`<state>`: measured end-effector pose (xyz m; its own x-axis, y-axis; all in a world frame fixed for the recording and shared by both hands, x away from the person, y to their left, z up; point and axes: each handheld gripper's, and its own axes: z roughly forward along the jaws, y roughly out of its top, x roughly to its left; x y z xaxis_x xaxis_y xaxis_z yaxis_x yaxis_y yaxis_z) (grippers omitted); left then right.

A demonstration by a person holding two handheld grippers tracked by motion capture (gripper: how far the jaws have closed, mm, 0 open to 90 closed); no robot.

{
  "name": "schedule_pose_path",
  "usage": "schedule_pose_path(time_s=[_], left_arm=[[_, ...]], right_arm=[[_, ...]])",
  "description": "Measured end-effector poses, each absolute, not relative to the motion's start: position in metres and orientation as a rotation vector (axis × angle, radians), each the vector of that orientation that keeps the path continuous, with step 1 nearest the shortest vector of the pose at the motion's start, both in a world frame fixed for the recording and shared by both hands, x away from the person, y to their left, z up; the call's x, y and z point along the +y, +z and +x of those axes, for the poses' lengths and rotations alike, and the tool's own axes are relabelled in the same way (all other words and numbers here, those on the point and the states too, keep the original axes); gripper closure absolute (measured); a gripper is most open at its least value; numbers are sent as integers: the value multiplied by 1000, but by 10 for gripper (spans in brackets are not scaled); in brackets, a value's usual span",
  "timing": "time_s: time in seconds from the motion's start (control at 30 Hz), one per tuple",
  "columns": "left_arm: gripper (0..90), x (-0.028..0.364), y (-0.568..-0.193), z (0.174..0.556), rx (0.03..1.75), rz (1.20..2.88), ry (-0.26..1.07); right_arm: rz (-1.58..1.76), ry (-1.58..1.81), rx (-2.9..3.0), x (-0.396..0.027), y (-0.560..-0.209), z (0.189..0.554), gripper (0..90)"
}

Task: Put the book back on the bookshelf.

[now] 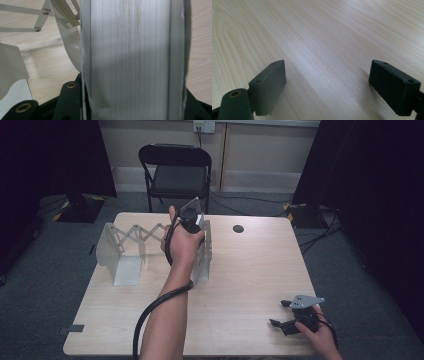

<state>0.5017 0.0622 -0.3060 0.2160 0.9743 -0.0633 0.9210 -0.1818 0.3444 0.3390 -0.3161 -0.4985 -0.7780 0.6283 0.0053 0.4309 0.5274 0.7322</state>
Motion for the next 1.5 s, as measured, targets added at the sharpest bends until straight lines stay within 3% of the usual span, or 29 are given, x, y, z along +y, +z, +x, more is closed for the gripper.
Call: schedule_pose_path(time_s=[1.5], left_arm=[[516,62,-317,509,1869,2149,280]], right_arm=[[886,1093,2512,-316,-498,339,136]])
